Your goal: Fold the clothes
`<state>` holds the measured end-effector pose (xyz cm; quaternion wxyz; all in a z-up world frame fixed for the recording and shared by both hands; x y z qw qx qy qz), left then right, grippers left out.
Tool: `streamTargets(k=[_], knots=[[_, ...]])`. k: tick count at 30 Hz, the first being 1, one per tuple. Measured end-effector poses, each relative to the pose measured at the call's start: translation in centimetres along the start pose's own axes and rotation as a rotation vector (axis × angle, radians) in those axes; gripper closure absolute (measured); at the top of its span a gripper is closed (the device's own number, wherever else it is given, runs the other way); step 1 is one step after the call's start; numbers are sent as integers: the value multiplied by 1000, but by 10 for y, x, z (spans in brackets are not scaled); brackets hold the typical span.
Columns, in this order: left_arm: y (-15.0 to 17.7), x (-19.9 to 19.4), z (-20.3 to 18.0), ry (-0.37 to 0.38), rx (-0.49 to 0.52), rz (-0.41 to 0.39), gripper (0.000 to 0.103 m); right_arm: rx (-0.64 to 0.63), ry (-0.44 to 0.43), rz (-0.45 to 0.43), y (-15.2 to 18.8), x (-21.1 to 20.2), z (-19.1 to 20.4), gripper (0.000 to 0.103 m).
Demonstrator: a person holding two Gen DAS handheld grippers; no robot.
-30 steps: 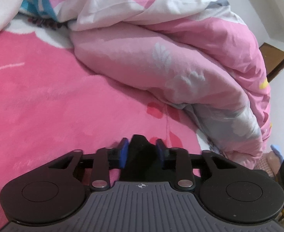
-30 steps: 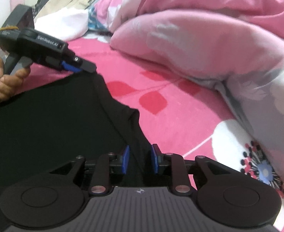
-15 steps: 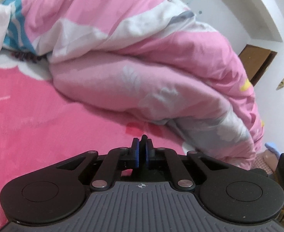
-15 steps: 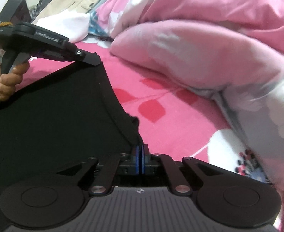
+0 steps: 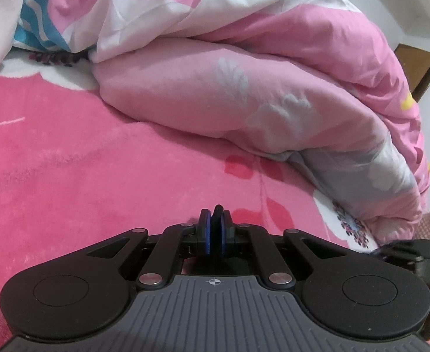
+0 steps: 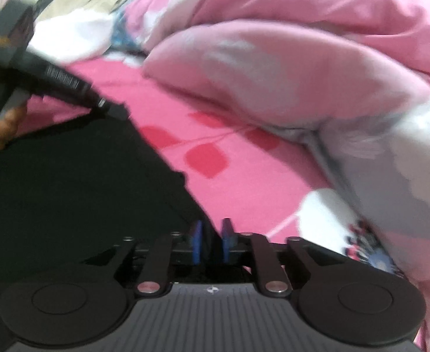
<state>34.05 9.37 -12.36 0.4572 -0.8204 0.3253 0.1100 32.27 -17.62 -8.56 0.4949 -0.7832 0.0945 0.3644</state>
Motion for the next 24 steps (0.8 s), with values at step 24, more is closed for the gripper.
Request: streamTargets(k=[24], knots=[[3,5,10,7,-60,1,96,1046,52,40,188,-83,-189,60]])
Point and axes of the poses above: each gripper's, at about its wrist camera, not at the fingertips, and x roughly the way its jaws point, z to its left, y to its underside, the point moved 6 cm from there along x, roughly the way its jaws point, and after that the axes turned 3 degrees about y, right-handed, at the moved point
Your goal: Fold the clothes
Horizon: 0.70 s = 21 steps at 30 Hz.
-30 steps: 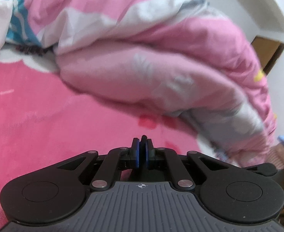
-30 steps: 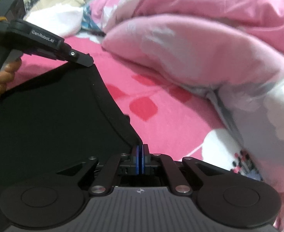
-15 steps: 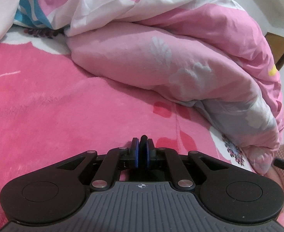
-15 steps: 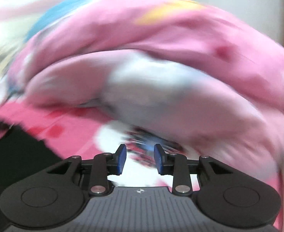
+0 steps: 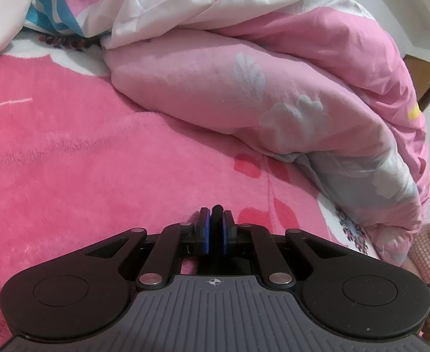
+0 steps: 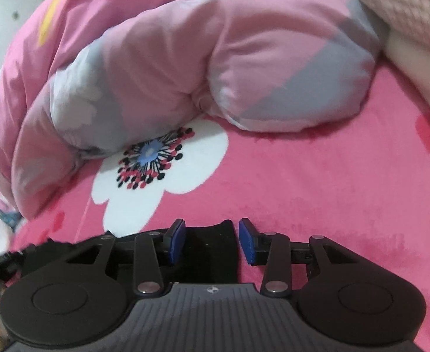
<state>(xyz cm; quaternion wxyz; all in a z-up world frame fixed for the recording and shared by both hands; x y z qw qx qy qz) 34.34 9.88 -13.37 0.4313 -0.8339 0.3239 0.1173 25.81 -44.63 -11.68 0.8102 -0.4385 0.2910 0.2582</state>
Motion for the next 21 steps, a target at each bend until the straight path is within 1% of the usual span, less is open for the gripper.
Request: streamTargets(k=[3,4,5,6,7,10,13,21], knots=[[0,0,0,1,-1,-2,96,-15,-20,8,0,1,1,65],[0,0,0,1,-1,-3,96,-29,-23,10,0,1,4,71],[0,0,0,1,-1,-5,96,-44,-24,4,0,0,7,88],[0,0,0,2,0,-6,96,-59,-25,-8,0,-2,10,96],[0,0,0,2,1,-8,96,-75,-25,-20,0,-4,13,99],[0,-1,1,8,-6,-10,97,-126,-4,-91,-4,-16,23,100],[0,-1,2,12,-12,-12,97,-149,16,-159,-9,-28,29,101],[-2,-3,3,12,-26,-28,98,-132,22,-279,-27,-47,29,101]])
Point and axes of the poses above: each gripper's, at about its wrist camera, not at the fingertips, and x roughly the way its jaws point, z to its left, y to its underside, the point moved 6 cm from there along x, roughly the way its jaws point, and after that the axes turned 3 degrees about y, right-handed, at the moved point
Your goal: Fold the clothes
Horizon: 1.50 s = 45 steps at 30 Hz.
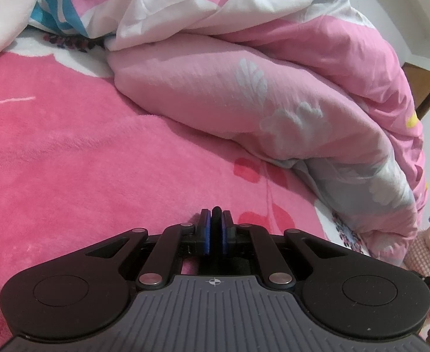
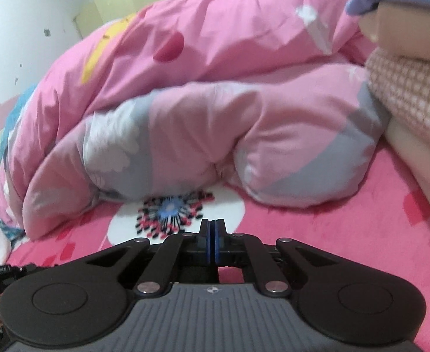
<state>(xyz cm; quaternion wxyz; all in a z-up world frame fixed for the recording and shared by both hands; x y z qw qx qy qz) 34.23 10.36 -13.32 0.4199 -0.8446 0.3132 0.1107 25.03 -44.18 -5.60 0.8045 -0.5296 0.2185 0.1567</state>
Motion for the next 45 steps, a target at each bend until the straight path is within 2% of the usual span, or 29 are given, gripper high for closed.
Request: streamTargets(k=[9,18,25,34,36,41,45], knots=[[-4,-5,8,-1,-56,-35,98,24,-21,-55,-5,-3,-1,101],[-3,-6,9,-1,-63,-41,98,45,-103,-151,-13,-22,6,101],[-4,-4,13,12,-106,-20,96,106,2,5,14,19,-23,101],[-3,-3,12,33,-119,-5,88,143,43,94,38,44,-36,101],[-2,-2,10,33,-105,0,85,150,41,94,41,44,-37,101],[-1,1,2,-9,-35,15,86,163,26,83,43,44,-40,101],[0,4,-12,-83,82,35,98,187,2,68,45,43,-44,101]])
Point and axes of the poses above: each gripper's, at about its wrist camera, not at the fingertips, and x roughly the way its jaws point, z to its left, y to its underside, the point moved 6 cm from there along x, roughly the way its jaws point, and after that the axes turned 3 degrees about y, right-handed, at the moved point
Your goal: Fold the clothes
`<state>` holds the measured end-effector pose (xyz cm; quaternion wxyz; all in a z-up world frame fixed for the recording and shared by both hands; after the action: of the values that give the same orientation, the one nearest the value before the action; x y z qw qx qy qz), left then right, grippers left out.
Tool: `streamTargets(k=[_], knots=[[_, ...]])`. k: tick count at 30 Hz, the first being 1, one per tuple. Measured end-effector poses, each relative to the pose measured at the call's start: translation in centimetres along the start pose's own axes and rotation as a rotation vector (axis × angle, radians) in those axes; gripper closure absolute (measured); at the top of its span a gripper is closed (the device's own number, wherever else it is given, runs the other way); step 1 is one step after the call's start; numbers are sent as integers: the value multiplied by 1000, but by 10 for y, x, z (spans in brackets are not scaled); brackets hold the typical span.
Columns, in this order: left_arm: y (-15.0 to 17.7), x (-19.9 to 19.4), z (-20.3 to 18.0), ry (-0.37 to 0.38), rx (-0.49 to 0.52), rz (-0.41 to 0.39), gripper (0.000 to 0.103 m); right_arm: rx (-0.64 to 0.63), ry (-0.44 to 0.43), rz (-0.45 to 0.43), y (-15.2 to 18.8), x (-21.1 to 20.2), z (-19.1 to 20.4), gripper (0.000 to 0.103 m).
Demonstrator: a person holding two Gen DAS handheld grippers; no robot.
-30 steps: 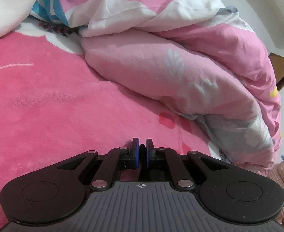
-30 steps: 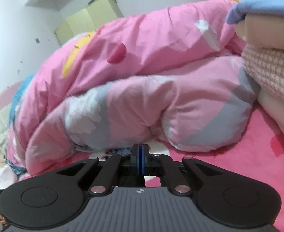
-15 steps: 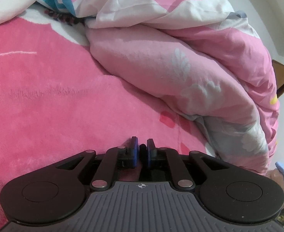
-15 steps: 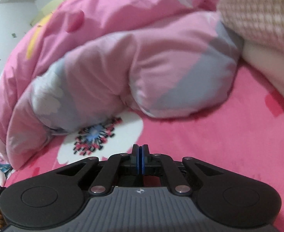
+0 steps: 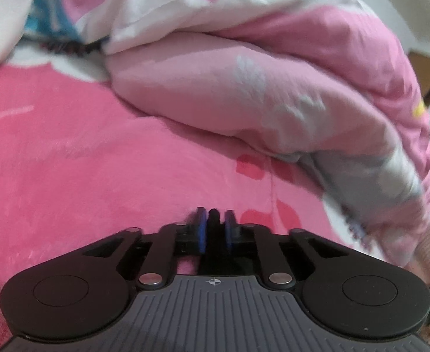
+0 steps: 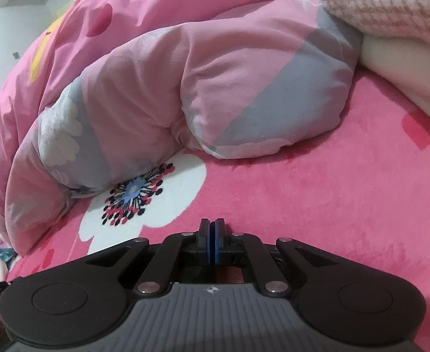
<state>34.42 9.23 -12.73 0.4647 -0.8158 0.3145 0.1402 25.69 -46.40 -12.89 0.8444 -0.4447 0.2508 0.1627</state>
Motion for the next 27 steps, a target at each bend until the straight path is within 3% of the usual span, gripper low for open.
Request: streamTargets(k=[6,14,17,20,22,24,26,27], knots=[[-4,-6,1,-94,17,-35,100,32,-37,-15,1,-2,-5,101],[-5,0,6,-112,-4,-19,96,58,-56,-6,2,1,-7,101],[-8,-3,11,-99,-67,-7,92,94,-73,11,1,0,-11,100],[-12,-23,11,-124,-95,-21,82,134,-62,35,-3,-11,-15,97],[-14,-42,9,-151,-86,-42,69,115,-24,25,-7,-29,-12,91],[-13,-62,5,-164,-42,-52,67,66,-19,8,-9,-58,-5,90],[-8,-83,1,-180,8,-39,60,8,-30,9,-5,-89,7,89],[-3,-93,1,-189,27,-31,51,-22,-37,11,-3,-105,13,89]])
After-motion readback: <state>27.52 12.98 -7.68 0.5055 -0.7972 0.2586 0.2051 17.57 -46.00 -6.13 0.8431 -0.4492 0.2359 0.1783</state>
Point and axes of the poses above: each gripper's, at about its wrist camera, not at the fingertips, and x roughly the way its jaws point, z to its left, y to its underside, the point moved 6 cm from there along x, roughly the way its jaws point, and after that the axes turned 3 degrees about y, right-handed, at the moved point
